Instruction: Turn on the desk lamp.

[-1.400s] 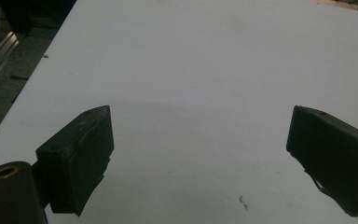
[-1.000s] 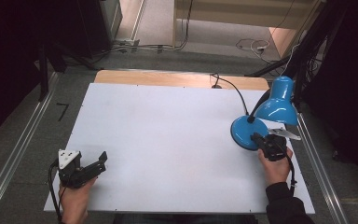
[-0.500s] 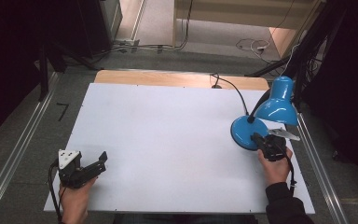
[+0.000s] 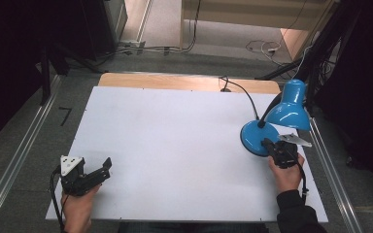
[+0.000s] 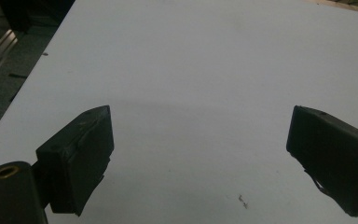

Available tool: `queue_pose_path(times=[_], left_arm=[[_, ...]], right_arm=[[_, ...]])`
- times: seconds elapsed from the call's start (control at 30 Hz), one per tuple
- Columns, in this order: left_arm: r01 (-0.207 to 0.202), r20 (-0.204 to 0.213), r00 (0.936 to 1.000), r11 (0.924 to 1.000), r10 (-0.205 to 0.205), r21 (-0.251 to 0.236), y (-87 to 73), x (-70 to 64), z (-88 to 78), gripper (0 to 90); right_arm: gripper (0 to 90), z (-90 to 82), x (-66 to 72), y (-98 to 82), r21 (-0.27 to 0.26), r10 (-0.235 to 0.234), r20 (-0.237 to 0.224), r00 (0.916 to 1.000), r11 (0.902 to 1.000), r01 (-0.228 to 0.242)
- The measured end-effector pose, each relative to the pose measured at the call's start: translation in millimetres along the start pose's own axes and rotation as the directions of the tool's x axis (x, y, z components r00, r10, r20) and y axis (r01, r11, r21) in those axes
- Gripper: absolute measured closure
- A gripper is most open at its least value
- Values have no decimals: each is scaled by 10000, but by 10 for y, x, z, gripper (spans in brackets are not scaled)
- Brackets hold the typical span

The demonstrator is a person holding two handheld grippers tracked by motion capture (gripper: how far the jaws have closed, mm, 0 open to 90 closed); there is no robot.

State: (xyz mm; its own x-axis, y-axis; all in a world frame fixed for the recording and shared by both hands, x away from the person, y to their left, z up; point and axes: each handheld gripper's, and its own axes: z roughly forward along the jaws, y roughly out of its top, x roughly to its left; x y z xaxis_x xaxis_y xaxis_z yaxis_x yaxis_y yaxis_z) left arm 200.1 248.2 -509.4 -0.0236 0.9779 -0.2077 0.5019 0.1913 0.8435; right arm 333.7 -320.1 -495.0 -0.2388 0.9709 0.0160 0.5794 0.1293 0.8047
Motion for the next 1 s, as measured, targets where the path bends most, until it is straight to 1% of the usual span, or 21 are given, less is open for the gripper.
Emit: queue_pose_path(times=[0.2, 0.3, 0.67, 0.7, 0.77, 0.8, 0.83, 0.87, 1.0], left_arm=[[16, -3, 10000, 10000, -16, -30, 1, 1, -2, 79], [18, 1, 10000, 10000, -18, -33, 1, 0, -2, 80], [25, 34, 10000, 10000, -25, -29, 1, 0, 0, 79], [23, 37, 10000, 10000, -23, -28, 1, 0, 0, 80], [34, 29, 10000, 10000, -34, -33, 1, 0, 1, 79], [36, 32, 10000, 10000, -35, -36, 2, 1, 0, 79], [30, 34, 10000, 10000, -30, -38, 3, 2, 0, 79], [37, 32, 10000, 10000, -36, -42, 3, 3, 0, 79], [35, 39, 10000, 10000, -35, -20, 4, 2, 3, 79]], right_arm=[[878, -10, 10, -9, 7, -157, 102, 9998, 9999, 157], [878, -22, 26, -24, 91, -321, 105, 9994, 9994, 320], [877, -23, 19, -28, 52, -207, 41, 9998, 9998, 207], [867, -23, 13, -30, 21, -140, -21, 9999, 9999, 140], [810, -25, 0, -35, -22, -56, -186, 9998, 10000, 56], [810, -25, 0, -35, -22, -56, -186, 9998, 10000, 56], [773, -26, -4, -35, -40, -29, -216, 9998, 10000, 28], [716, -29, -12, -34, -126, 49, -304, 9995, 9999, -53], [629, -47, -22, -27, -291, 172, -354, 9992, 9994, -183]])
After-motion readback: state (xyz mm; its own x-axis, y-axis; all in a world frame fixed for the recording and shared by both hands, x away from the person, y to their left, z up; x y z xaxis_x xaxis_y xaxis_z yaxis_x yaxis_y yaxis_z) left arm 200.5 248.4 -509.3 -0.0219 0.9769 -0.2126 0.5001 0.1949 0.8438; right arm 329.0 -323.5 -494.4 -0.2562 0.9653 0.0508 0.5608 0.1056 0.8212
